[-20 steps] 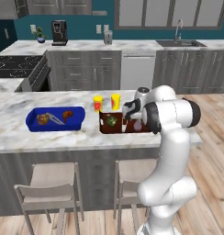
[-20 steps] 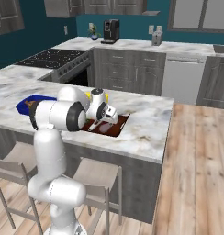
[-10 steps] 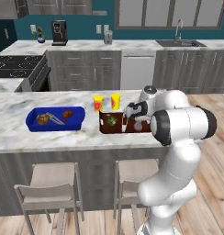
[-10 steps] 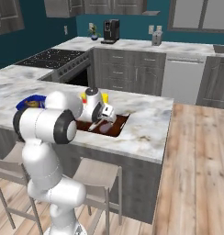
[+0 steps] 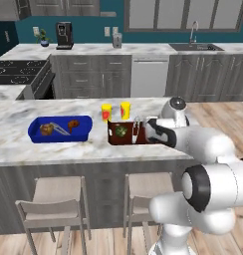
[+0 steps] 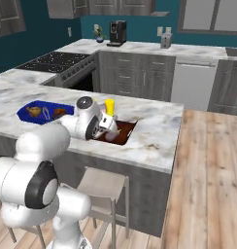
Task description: Gather the eggplant and broccoli from the fridge and place them on a tray on the dining counter. Then gather the chicken drumsticks from the fridge and place them on the other tray.
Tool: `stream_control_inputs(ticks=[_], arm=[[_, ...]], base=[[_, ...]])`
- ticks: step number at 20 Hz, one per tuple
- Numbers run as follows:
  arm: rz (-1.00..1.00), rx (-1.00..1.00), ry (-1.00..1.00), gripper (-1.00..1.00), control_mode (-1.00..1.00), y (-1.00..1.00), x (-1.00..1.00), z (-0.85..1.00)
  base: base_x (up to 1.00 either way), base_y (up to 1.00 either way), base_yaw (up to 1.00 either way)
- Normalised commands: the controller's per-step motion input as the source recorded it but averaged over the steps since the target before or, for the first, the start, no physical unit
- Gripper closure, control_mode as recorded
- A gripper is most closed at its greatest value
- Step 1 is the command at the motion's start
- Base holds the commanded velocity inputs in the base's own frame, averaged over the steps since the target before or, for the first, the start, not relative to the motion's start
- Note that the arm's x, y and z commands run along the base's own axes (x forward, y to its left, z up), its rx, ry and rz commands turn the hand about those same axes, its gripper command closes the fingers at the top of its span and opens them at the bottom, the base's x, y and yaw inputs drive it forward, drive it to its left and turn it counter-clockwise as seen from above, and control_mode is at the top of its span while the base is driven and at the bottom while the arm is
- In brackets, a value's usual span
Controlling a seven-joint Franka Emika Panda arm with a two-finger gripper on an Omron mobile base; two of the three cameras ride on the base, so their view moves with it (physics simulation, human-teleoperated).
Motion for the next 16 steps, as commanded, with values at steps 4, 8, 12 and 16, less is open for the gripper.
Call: stream_control_inputs(ticks=[4, 8, 12, 16], arm=[[0.00, 0.00, -0.02, -1.00, -1.00, 0.01, -0.74, 1.00], [0.00, 0.00, 0.00, -1.00, -1.00, 0.00, -0.66, 1.00], [0.02, 0.00, 0.00, -1.00, -1.00, 0.00, -0.71, 1.00], [0.05, 0.00, 0.00, -1.00, -1.00, 0.00, -0.85, 0.93]], base=[[0.00, 0.00, 0.00], [0.00, 0.00, 0.00], [0.00, 0.00, 0.00], [0.00, 0.00, 0.00]])
